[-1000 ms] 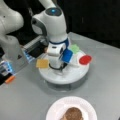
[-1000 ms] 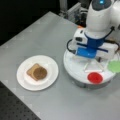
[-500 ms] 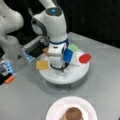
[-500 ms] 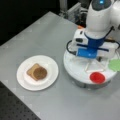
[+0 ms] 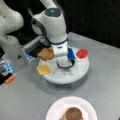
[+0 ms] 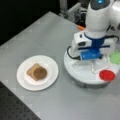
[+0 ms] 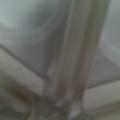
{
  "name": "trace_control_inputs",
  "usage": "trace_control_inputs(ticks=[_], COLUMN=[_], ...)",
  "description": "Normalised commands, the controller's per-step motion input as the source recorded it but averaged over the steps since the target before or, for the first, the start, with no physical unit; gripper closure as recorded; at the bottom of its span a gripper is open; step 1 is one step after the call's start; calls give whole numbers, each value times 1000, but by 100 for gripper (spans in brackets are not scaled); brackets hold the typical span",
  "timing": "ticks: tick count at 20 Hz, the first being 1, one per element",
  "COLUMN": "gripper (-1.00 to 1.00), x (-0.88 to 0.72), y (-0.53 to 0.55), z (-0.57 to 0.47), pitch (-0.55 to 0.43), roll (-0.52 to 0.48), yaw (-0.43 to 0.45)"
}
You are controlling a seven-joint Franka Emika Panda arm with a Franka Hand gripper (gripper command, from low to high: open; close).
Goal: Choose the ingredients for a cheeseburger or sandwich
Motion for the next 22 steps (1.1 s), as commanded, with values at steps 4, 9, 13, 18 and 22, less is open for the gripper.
trace_control_inputs(ticks=[4,9,13,18,22], gripper=[-100,-100,-100,-100,-100], x=[48,86,40,-69,-164], y=[80,103,130,67,-12], z=[-329,-240,-140,-94,-61], pitch=[-51,-93,-94,-75,-71], roll=[38,6,5,-2,-20], yaw=[508,523,517,370,275])
